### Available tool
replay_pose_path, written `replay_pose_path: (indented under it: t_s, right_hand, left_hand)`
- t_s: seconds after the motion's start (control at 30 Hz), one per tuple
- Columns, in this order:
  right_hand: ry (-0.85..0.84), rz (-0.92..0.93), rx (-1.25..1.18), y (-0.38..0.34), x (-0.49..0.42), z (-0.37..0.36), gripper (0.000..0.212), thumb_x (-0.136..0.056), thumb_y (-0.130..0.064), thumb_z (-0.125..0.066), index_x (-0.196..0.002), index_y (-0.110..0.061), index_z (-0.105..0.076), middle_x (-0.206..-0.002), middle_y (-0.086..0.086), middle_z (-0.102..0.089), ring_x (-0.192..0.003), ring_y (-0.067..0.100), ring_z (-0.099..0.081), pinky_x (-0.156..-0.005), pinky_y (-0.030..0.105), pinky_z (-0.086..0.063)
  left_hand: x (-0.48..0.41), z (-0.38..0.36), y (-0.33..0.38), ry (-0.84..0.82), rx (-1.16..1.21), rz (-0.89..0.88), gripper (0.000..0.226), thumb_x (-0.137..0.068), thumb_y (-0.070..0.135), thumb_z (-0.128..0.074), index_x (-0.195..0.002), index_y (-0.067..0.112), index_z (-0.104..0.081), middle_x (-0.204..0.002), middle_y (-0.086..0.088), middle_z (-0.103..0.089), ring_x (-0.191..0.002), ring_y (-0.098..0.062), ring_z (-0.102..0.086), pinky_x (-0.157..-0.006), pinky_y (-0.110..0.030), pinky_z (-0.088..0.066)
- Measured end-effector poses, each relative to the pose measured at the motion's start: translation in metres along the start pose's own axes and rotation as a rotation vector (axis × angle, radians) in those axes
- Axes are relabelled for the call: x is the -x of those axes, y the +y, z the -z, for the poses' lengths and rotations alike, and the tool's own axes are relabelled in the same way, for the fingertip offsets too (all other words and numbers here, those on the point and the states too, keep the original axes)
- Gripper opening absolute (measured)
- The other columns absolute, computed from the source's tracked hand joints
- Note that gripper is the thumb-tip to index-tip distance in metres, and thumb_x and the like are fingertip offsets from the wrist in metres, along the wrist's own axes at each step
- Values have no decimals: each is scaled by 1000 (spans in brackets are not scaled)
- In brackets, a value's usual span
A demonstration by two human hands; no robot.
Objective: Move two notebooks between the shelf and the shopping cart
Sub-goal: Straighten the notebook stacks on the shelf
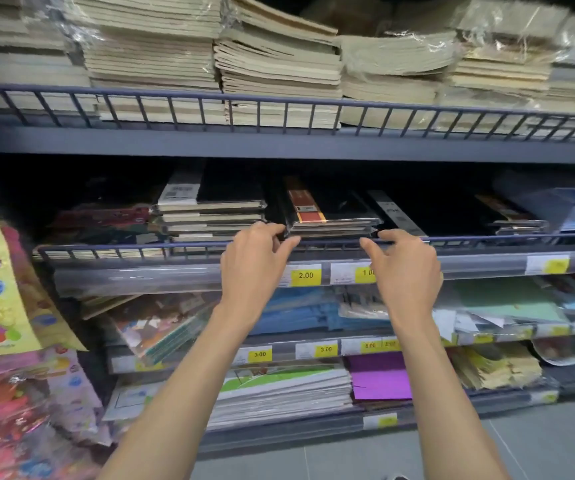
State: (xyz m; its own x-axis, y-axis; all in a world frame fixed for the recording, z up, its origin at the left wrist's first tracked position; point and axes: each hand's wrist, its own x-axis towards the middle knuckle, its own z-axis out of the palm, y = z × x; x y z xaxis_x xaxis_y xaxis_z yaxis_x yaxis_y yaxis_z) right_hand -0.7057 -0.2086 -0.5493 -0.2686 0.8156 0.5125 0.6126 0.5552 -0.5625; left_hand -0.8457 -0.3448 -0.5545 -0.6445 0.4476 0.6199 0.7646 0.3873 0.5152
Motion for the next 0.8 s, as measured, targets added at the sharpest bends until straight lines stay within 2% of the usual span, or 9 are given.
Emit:
replay_pose_path:
  t_s: [0.13, 0.27, 0.4, 0.53, 0.67, 0.8]
  right_hand:
    - [-102, 43, -71, 16, -18, -6, 42, -93, -51, -62, -124, -22, -68, -77, 1, -75, -95, 23, -70, -72, 34, -51]
    - [-183, 146, -148, 16, -23, -15, 44, -97, -43, -61, -129, -14, -66, -60, -5, -68, -78, 13, -68, -74, 29, -46]
    - [-229, 118, -243, 18, -28, -19, 41, -96, -40, -63, -126, -13, -68, -57, -3, -68, -76, 9, -67, -79, 26, -43]
    - [-232, 135, -286, 18, -31, -21, 34, -96, -38, -65, -116, -12, -73, -54, -1, -66, -67, 9, -67, -82, 22, -42]
    - [-212, 153, -301, 17, -31, -22, 31, -96, -36, -65, -107, -9, -76, -51, -1, -65, -64, 9, -66, -84, 22, -44]
    - [-215, 174, -283, 16, -29, -20, 29, -96, -37, -65, -103, -12, -77, -49, -3, -64, -61, 8, -65, -83, 26, -50]
  left_hand:
    - [-5, -8, 4, 12, -58, 7, 38, -92, 46, -66, -116, 18, -73, -84, 2, -70, -82, -23, -67, -65, -37, -53]
    - [-7, -7, 4, -8, -78, 13, 38, -90, 46, -68, -115, 17, -74, -75, 1, -68, -79, -25, -68, -64, -37, -54]
    - [-9, -7, 6, -39, -116, 19, 27, -93, 41, -66, -95, 17, -78, -67, 2, -64, -71, -23, -63, -60, -35, -49]
    - [-17, -7, 7, -61, -127, 72, 29, -93, 40, -67, -82, 16, -76, -53, 3, -53, -64, -27, -57, -56, -33, -44]
    - [-23, -7, 10, -94, -155, 99, 35, -93, 39, -68, -65, 18, -66, -48, 5, -43, -57, -22, -48, -51, -30, -34]
    - [-23, -7, 8, -86, -152, 119, 28, -92, 41, -67, -78, 19, -76, -51, 3, -50, -62, -24, -52, -54, -30, -36]
